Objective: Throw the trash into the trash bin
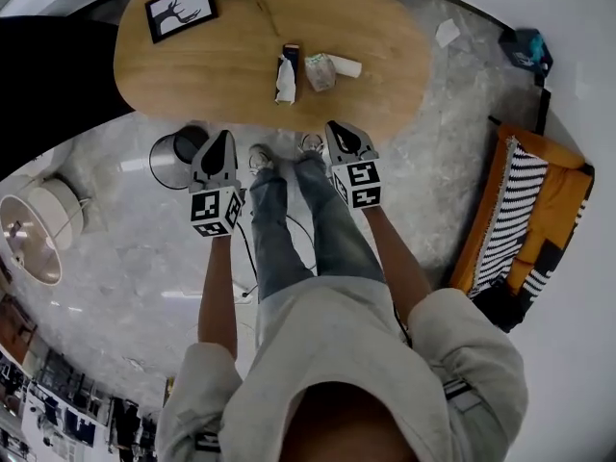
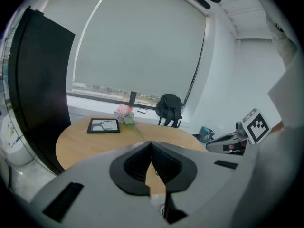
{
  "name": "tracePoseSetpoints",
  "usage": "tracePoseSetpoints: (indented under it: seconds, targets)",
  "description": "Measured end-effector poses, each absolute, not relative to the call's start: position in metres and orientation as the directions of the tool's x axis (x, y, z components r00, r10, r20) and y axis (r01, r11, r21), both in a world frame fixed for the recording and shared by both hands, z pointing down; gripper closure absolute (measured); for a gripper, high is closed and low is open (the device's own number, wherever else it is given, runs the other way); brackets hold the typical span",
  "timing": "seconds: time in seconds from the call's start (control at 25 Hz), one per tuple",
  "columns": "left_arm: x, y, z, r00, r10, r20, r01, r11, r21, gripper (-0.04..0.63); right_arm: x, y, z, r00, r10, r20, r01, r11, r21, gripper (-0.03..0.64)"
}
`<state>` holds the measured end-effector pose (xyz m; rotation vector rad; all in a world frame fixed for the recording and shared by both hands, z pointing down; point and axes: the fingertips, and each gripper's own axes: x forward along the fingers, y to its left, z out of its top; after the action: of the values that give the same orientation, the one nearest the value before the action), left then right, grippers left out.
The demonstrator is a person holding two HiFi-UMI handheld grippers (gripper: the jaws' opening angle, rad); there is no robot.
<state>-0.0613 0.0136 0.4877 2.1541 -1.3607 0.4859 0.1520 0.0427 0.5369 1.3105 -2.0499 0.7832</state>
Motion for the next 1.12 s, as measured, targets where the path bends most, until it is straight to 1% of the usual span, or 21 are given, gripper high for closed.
tracePoseSetpoints:
  seconds: [0.28,0.48,0.64,0.68,0.72,0.8,0.84,0.96,1.12]
  targets:
    - [-0.049,0.036,0.548,0.433,-0.681,0.591,-0.901,-0.339,0.269,0.577,0.146,0.07,0.585,-0.365,-0.55,0.751,-0.921,0.332,-0.205,0.586]
    - [-0.031,0.034,0.588,0.443,-0.665,0.602,-0.895,-0.364,0.257,0.577,0.151,0.084,0.608,-0.373,-0.53,0.762,-0.917,0.335,-0.216,0.586]
    - [-0.003,0.029,0.623,0.466,-0.605,0.645,-0.876,-0.42,0.239,0.571,0.164,0.09,0.608,-0.37,-0.533,0.761,-0.92,0.324,-0.22,0.585]
    - [0.006,0.025,0.631,0.474,-0.588,0.655,-0.868,-0.438,0.235,0.554,0.168,0.091,0.607,-0.368,-0.535,0.76,-0.922,0.32,-0.22,0.586]
    - [0.015,0.022,0.64,0.482,-0.572,0.664,-0.859,-0.456,0.231,0.513,0.172,0.091,0.606,-0.365,-0.538,0.759,-0.923,0.315,-0.221,0.586]
    - [0.031,0.014,0.656,0.491,-0.538,0.685,-0.844,-0.49,0.219,0.405,0.181,0.092,0.603,-0.362,-0.546,0.756,-0.925,0.307,-0.221,0.586]
    - [0.037,0.01,0.664,0.491,-0.523,0.697,-0.837,-0.504,0.212,0.394,0.185,0.091,0.602,-0.36,-0.549,0.754,-0.927,0.303,-0.222,0.586]
    - [0.051,-0.005,0.686,0.475,-0.498,0.726,-0.834,-0.516,0.192,0.394,0.198,0.089,0.6,-0.353,-0.554,0.754,-0.931,0.292,-0.22,0.586]
    - [0.057,-0.018,0.712,0.418,-0.471,0.777,-0.847,-0.512,0.146,0.395,0.212,0.085,0.598,-0.344,-0.56,0.754,-0.935,0.281,-0.217,0.586]
